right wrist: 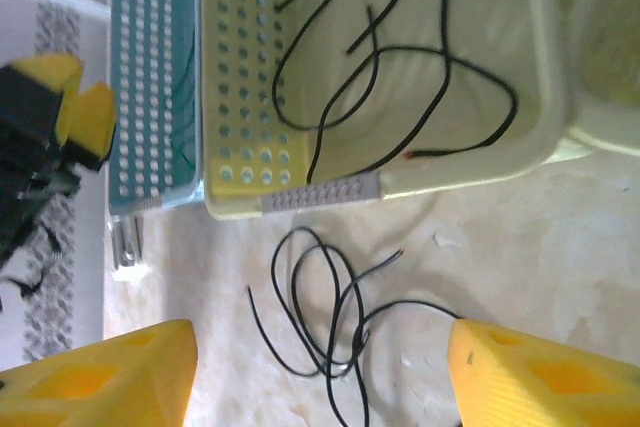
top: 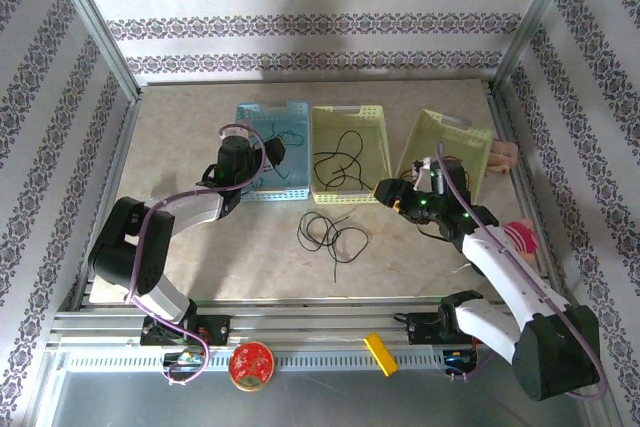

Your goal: Untangle the cables

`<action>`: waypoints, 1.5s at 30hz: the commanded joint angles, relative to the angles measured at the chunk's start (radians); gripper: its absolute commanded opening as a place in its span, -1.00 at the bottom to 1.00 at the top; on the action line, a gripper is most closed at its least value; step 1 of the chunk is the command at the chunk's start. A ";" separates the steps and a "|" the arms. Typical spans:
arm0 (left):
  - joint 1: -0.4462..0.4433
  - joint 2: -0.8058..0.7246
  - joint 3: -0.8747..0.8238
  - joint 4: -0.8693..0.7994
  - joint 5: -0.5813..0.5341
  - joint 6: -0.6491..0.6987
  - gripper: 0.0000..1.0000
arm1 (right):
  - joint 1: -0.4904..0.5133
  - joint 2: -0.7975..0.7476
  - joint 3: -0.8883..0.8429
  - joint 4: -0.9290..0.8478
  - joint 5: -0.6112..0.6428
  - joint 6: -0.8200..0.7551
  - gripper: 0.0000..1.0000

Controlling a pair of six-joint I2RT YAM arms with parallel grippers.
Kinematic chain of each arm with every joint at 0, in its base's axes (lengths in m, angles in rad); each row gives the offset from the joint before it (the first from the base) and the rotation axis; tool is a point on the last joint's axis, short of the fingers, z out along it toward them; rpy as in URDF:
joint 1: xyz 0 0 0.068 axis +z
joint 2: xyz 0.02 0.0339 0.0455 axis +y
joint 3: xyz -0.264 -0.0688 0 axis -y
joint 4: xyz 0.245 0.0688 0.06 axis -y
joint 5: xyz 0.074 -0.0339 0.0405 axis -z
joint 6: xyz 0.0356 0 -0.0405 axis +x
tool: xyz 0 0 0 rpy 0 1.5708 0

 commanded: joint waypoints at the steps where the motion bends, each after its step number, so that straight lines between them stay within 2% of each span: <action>1: -0.041 -0.057 0.053 -0.009 0.002 0.095 0.53 | 0.044 0.032 0.064 -0.123 0.001 -0.146 0.34; 7: -0.225 -0.177 0.102 -0.359 -0.037 0.364 0.56 | 0.136 0.142 0.125 -0.233 0.026 -0.263 0.31; 12: -0.384 -0.194 0.042 -0.552 -0.053 0.357 0.53 | 0.210 0.267 0.202 -0.336 0.093 -0.345 0.27; 16: -0.453 -0.188 -0.083 -0.538 -0.134 0.171 0.50 | 0.297 0.329 0.244 -0.384 0.205 -0.391 0.27; 19: -0.467 -0.170 -0.146 -0.504 -0.212 0.057 0.47 | 0.307 0.334 0.254 -0.381 0.223 -0.390 0.27; 21: -0.466 -0.145 -0.173 -0.442 -0.234 0.028 0.41 | 0.307 0.325 0.253 -0.369 0.229 -0.386 0.27; 24: -0.464 -0.072 -0.170 -0.345 -0.195 0.054 0.38 | 0.306 0.317 0.257 -0.359 0.224 -0.382 0.26; 27: -0.464 0.003 -0.135 -0.334 -0.146 0.080 0.20 | 0.306 0.311 0.258 -0.359 0.228 -0.381 0.26; 29: -0.464 0.039 -0.106 -0.368 -0.119 0.100 -0.07 | 0.306 0.300 0.252 -0.359 0.236 -0.378 0.25; 31: -0.466 0.046 -0.085 -0.413 -0.115 0.111 -0.46 | 0.300 0.283 0.243 -0.359 0.243 -0.376 0.25; 35: -0.473 -0.026 -0.070 -0.463 -0.113 0.155 -1.00 | 0.290 0.255 0.227 -0.350 0.241 -0.371 0.25; 41: -0.553 -0.248 0.018 -0.597 -0.158 0.399 -1.00 | 0.270 0.213 0.208 -0.316 0.302 -0.345 0.24; 45: -0.553 -0.445 0.063 -0.590 -0.162 0.466 -1.00 | 0.224 0.144 0.167 -0.263 0.355 -0.292 0.25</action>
